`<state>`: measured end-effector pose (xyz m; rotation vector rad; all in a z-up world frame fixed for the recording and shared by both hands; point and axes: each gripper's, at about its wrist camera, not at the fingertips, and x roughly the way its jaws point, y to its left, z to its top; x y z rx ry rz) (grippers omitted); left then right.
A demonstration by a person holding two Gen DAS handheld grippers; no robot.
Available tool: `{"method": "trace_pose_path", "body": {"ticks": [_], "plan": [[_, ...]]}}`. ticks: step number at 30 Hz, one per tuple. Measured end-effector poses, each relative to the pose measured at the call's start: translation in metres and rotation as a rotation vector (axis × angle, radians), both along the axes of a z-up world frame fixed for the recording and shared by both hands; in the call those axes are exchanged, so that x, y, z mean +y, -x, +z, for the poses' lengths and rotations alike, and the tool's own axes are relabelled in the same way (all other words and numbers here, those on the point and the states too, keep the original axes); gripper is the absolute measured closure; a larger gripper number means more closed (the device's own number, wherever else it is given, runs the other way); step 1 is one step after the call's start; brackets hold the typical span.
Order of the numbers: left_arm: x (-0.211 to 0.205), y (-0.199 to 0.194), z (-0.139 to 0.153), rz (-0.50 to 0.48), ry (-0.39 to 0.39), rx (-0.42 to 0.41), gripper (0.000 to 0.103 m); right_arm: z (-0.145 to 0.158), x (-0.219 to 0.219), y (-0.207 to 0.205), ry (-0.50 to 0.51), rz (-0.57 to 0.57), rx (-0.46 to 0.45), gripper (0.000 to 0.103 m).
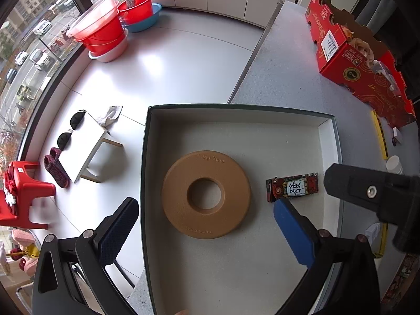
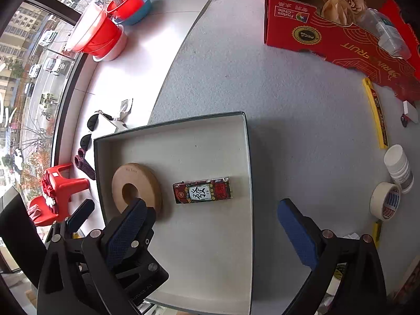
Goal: Organize rigid objects
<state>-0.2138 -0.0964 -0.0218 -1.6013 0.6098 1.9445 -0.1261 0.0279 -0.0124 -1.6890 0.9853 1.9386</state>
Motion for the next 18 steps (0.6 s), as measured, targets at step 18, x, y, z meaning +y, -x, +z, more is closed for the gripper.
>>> {"method": "trace_pose_path", "body": {"ticks": [18], "plan": [[0.058,-0.144,0.022,-0.368,0.005,-0.074,0.000,-0.008,0.043,-0.243,0.051,-0.427,-0.090,0.002]]}}
